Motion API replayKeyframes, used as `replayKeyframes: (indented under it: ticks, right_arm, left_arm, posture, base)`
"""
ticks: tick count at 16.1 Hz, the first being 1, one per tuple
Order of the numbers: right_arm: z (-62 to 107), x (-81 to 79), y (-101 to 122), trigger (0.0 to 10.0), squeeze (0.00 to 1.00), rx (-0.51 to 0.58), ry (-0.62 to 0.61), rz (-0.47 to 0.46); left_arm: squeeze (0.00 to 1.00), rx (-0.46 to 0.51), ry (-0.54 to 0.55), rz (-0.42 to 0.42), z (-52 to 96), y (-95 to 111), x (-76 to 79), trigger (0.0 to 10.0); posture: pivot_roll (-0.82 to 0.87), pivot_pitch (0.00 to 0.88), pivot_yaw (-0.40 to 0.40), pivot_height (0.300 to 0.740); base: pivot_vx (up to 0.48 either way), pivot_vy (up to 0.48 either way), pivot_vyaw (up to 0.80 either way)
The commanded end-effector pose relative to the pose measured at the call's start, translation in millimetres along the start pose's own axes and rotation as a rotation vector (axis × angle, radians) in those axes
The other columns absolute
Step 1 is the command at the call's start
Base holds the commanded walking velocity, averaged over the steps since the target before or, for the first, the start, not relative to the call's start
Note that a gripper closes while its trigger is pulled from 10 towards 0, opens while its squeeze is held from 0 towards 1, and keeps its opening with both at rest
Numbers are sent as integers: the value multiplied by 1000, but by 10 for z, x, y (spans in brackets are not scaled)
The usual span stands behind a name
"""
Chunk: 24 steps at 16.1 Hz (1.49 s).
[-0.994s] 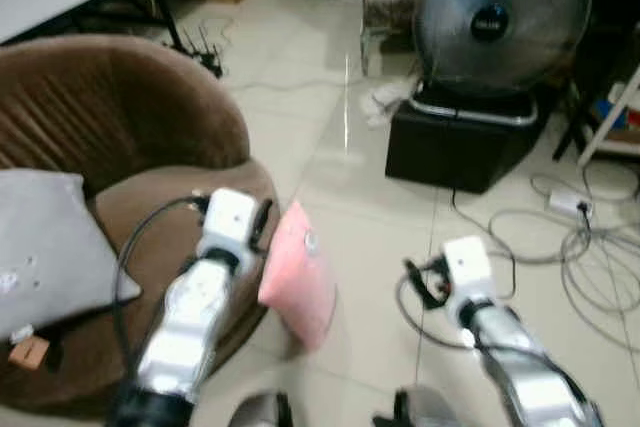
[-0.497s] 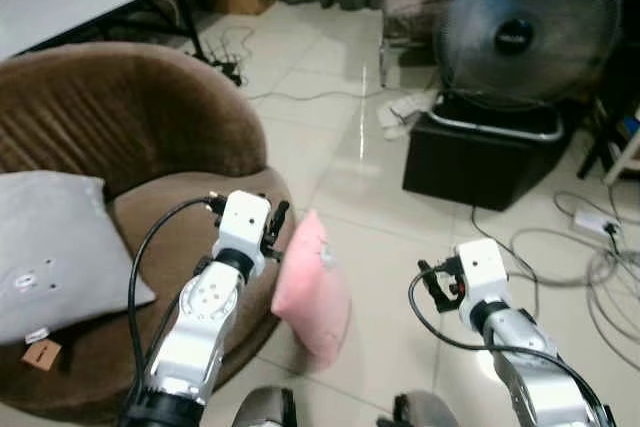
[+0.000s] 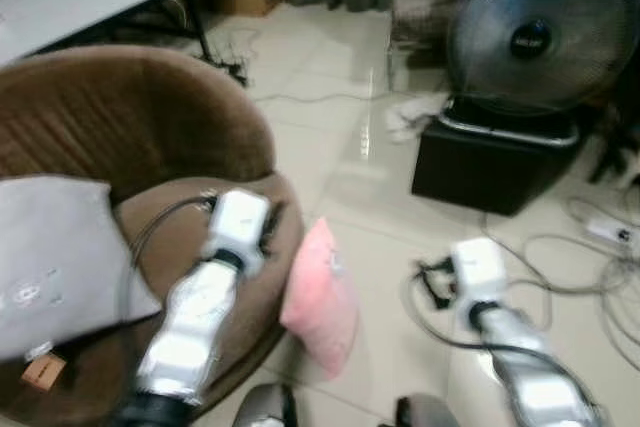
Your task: Move the pillow to the sofa from floor
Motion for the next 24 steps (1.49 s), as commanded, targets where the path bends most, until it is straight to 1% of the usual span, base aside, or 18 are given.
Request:
replayKeyframes:
  ticks: [1,2,3,6,13,15,16,18,20,23,24]
  right_arm:
    - [13,74,26,10000,0,1,-16,5]
    - [14,79,26,10000,0,1,-17,7]
    - [15,85,27,10000,0,2,-20,10]
    - [8,82,34,10000,0,3,-19,16]
    - [4,82,33,10000,0,3,-13,22]
    - [3,77,30,10000,0,1,-10,25]
    - [3,77,29,10000,0,0,-9,26]
    - [8,81,28,10000,0,-1,-8,27]
    - [17,92,34,10000,0,-3,-5,28]
    - [15,88,54,10000,0,-15,14,46]
    - [19,95,50,10000,0,-18,16,46]
  left_arm:
    - [0,23,-5,3,-37,75,24,10000]
    - [0,23,-6,3,-38,78,29,10000]
    - [0,24,-7,2,-37,79,32,10000]
    - [0,21,-7,10,-43,71,38,10000]
    - [0,18,-10,-22,-50,75,62,10000]
    - [0,18,-12,-25,-53,76,71,10000]
    - [0,13,-4,31,-54,62,70,10000]
    - [0,-6,1,8,-58,36,55,10000]
    - [0,-26,12,2,-68,-1,45,10000]
    - [0,-125,53,-1,-94,-179,15,10000]
    - [0,-133,72,-9,-90,-203,-15,10000]
  posture:
    - [-46,0,86,653]
    - [-46,0,86,653]
    - [-46,0,86,653]
    - [-47,0,86,653]
    - [-49,0,84,653]
    - [-52,0,83,653]
    - [-52,0,83,653]
    - [-52,0,83,653]
    - [-57,0,73,653]
    - [-53,0,47,653]
    - [-51,0,45,653]
  base:
    - [334,0,-781]
    - [334,0,-775]
    - [326,0,0]
    - [0,0,0]
    - [0,0,0]
    - [0,-424,0]
    - [0,0,0]
    - [0,0,0]
    - [0,0,0]
    - [0,0,0]
    - [0,0,0]
Point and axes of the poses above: a point about 5 cm out from each wrist's last joint towards the gripper, its own z axis pointing back from the gripper into the wrist, its own y axis along the axis of the wrist's last joint, x = y × z, the point moved 5 cm from there along -z, pointing out of the wrist towards the gripper, and after that the axes turned 15 degrees about -z, right-handed, at the moved point
